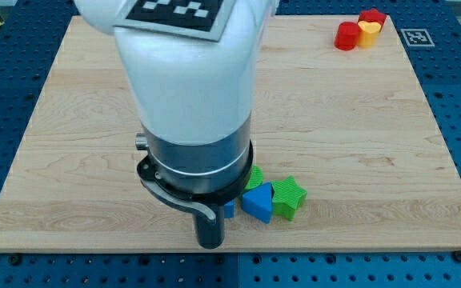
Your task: Push the blue cube to the top right of the green circle
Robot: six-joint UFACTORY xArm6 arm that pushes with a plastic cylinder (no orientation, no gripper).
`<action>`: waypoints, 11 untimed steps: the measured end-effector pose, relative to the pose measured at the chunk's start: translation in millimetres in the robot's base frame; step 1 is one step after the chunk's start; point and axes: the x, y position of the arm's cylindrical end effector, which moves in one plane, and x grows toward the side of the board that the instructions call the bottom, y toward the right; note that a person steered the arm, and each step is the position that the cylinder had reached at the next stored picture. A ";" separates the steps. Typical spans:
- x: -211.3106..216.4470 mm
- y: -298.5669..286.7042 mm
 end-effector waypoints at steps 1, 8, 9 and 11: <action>0.0 0.0; -135.4 39.8; -145.6 58.5; -115.8 109.4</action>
